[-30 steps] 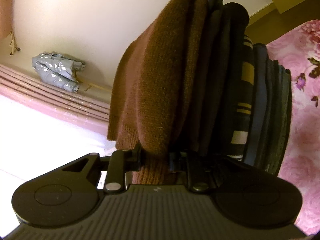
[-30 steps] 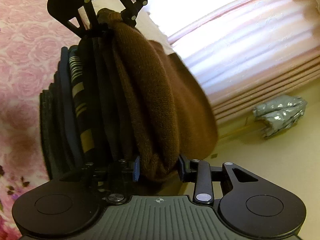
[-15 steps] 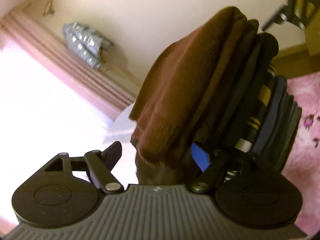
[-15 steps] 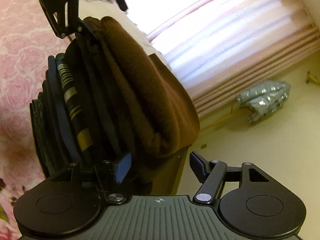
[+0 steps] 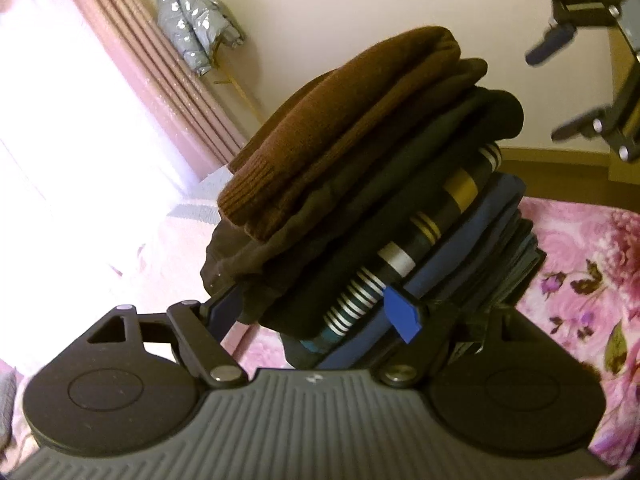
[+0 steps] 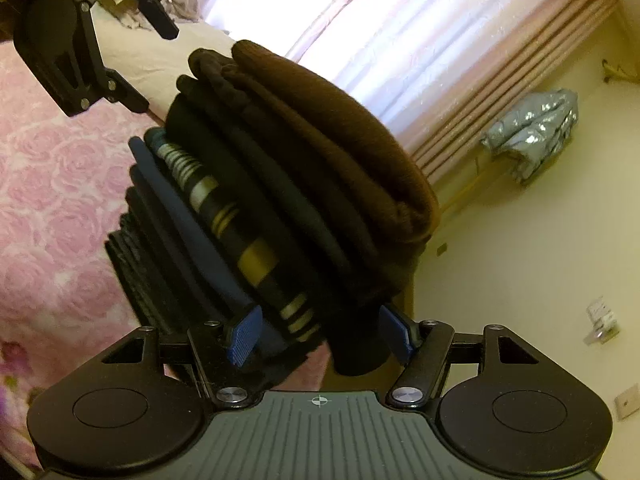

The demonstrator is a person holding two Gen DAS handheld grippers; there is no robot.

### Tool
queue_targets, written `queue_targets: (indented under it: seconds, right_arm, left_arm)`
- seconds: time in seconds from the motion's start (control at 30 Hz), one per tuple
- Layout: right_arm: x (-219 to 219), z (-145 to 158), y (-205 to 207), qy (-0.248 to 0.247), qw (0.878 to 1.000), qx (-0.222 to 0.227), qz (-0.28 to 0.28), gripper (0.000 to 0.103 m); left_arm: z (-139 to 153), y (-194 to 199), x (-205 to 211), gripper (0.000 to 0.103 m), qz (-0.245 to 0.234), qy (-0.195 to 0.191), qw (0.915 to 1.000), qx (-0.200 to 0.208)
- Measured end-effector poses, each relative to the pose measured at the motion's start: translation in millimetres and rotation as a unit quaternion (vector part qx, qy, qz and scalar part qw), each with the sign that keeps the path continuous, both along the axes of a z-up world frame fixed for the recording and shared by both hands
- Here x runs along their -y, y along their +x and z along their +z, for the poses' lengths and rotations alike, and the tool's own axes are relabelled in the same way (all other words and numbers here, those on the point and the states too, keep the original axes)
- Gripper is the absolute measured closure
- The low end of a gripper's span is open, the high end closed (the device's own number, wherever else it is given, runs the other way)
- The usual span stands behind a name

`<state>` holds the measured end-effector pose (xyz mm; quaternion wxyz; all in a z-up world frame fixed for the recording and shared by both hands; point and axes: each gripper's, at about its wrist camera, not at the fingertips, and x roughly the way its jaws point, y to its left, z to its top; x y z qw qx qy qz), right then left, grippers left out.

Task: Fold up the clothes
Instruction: 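Open both grippers and withdraw from the stack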

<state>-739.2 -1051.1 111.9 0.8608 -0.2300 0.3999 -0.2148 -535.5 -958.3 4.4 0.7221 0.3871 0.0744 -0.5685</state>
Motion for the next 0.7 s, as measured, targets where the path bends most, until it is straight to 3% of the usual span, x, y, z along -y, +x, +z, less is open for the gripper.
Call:
queue_targets:
  seconds: [0.17,0.2,0.23,0.27,0.3,0.5,0.7]
  right_arm:
    - [-2,8,-2,0.075,0.996,0.035,-0.038,0.036]
    - [-2,10,-2,0.095,0.993,0.044,-0.048,0.034]
    - [-3,13,-3,0.115,0.990,0.052,-0.057,0.028]
    - [-4,15,-4,0.135,0.986,0.066,-0.069,0.007]
    - [-6,18,-6,0.154,0.981,0.082,-0.083,0.001]
    - [-24,25,-16,0.272,0.931,0.142,-0.199,0.001]
    - [-72,22,-30,0.319,0.883,0.166,-0.303,0.001]
  left_arm:
    - [-3,2,-16,0.025,0.035,-0.001,0.9971,-0.067]
    - [-3,2,-20,0.020,0.041,-0.001,0.9958,-0.081]
    - [-4,2,-23,0.017,0.048,-0.001,0.9943,-0.095]
    - [-4,3,-27,0.008,0.055,-0.001,0.9925,-0.109]
    - [-5,3,-31,0.001,0.062,-0.001,0.9905,-0.123]
    - [-7,6,-52,0.002,0.101,0.000,0.9733,-0.206]
    - [-8,11,-99,0.002,0.137,0.002,0.9537,-0.268]
